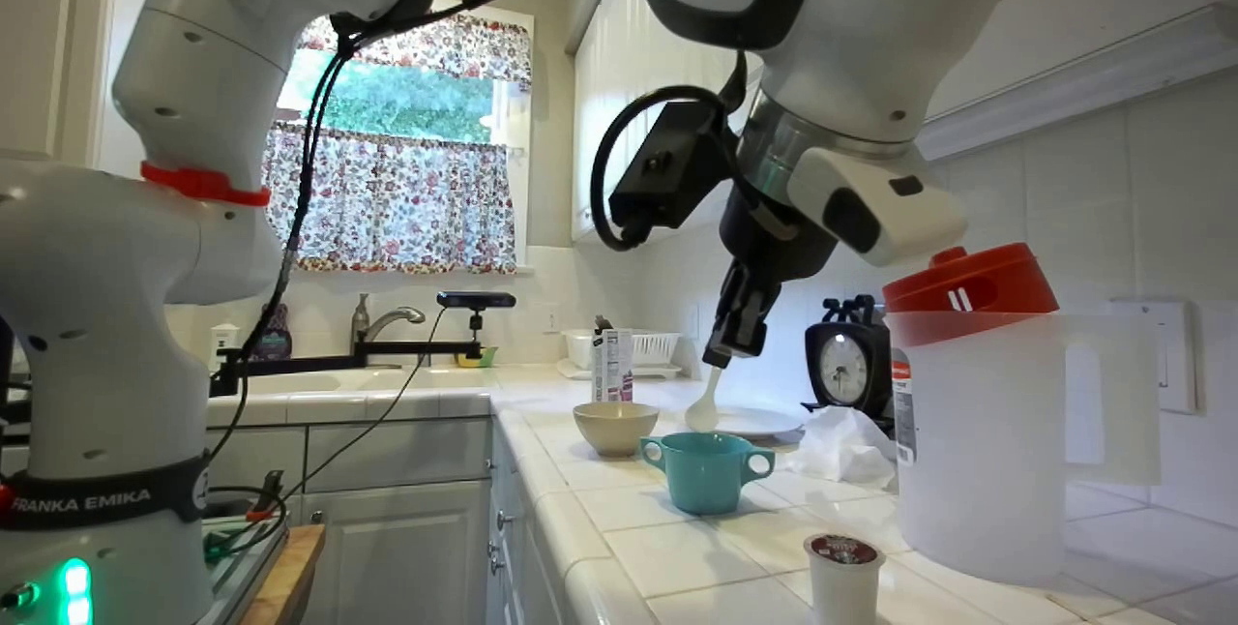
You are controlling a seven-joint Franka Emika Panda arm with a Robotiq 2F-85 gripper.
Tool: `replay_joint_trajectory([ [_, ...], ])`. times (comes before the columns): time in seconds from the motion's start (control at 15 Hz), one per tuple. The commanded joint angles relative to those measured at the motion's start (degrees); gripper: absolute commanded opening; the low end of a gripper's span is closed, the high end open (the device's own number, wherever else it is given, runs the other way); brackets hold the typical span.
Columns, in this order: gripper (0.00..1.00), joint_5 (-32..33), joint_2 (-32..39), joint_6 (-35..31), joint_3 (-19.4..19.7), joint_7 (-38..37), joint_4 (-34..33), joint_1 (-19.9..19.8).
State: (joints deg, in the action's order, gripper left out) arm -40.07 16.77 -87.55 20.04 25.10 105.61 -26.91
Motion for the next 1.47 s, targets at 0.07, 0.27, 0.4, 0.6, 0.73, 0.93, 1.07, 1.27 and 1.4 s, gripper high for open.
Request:
replay_joint_trajectory([
  [0.07, 0.01, 2.7, 0.4, 2.13, -0.63, -3.14, -3.52, -0.01],
  [0.27, 0.01, 3.61, 0.57, 2.83, -0.97, -4.12, -5.28, 0.3],
  [0.4, 0.01, 4.24, 0.83, 3.13, -1.43, -5.01, -6.29, 0.62],
  [0.6, 0.01, 4.76, 1.0, 3.61, -2.11, -5.67, -7.1, 0.93],
  [0.73, 0.01, 5.28, 1.16, 3.82, -2.31, -5.99, -7.55, 1.19],
  [0.93, 0.01, 6.12, 1.52, 4.47, -2.6, -6.47, -8.22, 1.24],
  [1.07, 0.01, 6.65, 1.72, 5.1, -2.74, -6.75, -8.59, 1.27],
  [1.27, 0.01, 7.64, 1.99, 5.66, -2.97, -7.29, -9.45, 1.33],
  [1.4, 0.01, 8.2, 2.29, 6.44, -3.18, -7.54, -10.44, 1.26],
])
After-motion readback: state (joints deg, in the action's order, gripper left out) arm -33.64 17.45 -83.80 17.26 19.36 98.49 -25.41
